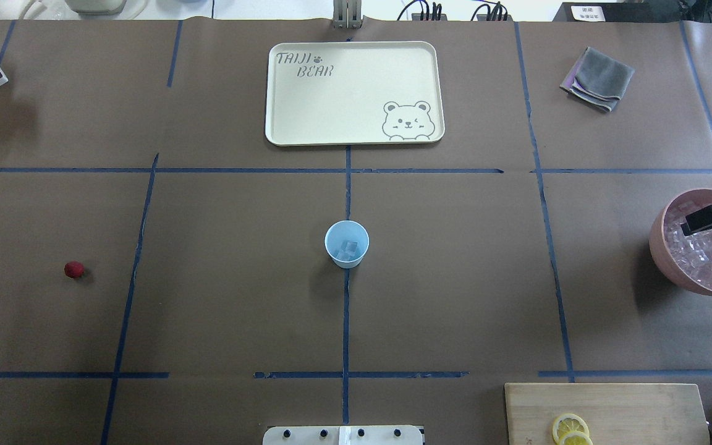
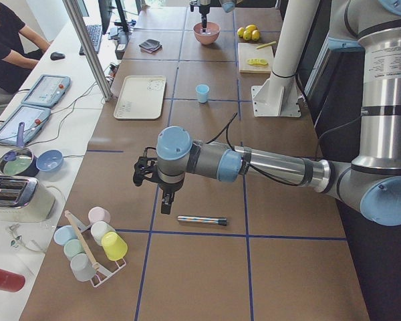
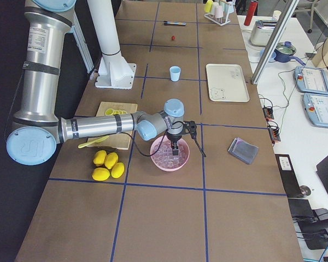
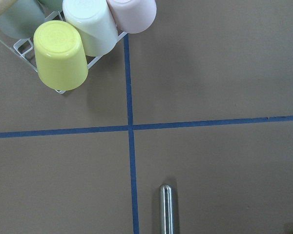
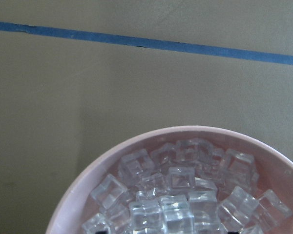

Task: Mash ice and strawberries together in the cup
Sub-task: 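Lower the right gripper into the bowl, grasp a third ice cube, lift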

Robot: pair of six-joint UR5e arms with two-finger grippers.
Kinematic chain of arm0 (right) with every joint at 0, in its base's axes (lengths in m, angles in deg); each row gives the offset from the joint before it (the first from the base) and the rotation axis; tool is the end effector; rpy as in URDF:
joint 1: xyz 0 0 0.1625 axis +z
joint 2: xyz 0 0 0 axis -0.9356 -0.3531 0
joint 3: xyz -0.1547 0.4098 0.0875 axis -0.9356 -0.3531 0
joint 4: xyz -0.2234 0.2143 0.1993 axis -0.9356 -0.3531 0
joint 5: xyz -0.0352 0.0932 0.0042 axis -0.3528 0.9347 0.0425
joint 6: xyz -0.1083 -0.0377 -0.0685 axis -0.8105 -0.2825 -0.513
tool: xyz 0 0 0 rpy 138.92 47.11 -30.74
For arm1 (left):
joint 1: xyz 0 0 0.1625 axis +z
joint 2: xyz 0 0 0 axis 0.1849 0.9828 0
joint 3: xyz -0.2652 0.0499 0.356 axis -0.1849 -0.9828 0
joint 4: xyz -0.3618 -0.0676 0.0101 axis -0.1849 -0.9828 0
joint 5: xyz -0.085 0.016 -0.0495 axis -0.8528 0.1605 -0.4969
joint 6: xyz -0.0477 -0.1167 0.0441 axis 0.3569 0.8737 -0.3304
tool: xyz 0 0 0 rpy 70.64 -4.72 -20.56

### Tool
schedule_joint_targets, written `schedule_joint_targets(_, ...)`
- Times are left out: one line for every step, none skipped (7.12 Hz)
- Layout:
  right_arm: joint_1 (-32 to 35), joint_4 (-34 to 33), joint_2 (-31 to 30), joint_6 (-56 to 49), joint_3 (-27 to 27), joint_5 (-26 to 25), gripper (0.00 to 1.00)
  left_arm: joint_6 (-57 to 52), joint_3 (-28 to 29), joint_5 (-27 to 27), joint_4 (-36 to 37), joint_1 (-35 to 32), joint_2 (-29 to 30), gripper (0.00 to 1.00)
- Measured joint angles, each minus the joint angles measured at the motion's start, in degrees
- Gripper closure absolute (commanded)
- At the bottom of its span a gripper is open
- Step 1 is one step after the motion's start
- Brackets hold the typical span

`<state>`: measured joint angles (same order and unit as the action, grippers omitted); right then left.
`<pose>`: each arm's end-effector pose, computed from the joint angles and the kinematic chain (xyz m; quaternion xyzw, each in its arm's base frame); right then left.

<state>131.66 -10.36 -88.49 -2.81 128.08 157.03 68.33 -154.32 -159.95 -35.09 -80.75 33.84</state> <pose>-0.1392 -0.3832 0.6295 0.0429 -0.3711 -0.0414 0.9267 -0.0453 -0.4292 0.6142 0.0942 0.4038 -0.0043 0.9100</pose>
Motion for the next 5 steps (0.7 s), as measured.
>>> schedule_joint_targets(-0.05,0.0,-0.06,-0.15,-0.12,-0.03,0.28,0.0,0.0,-0.04,0.0,0.0,0.03,0.0)
schedule_joint_targets(-0.08,0.02,0.02,-0.2,-0.33,-0.07,0.3,0.0,-0.01,-0.05,0.0,0.0,0.06,0.0)
schedule_joint_targets(-0.09,0.0,0.28,-0.22,-0.61,-0.09,0.31,0.0,-0.01,-0.05,0.0,0.0,0.06,0.0)
schedule_joint_targets(-0.13,-0.02,0.54,-0.23,-0.84,-0.1,0.31,0.0,-0.01,-0.01,0.0,0.0,0.07,0.0)
schedule_joint_targets(-0.2,-0.02,0.75,-0.23,-1.12,-0.1,0.31,0.0,-0.01,-0.01,0.0,0.0,0.07,0.0)
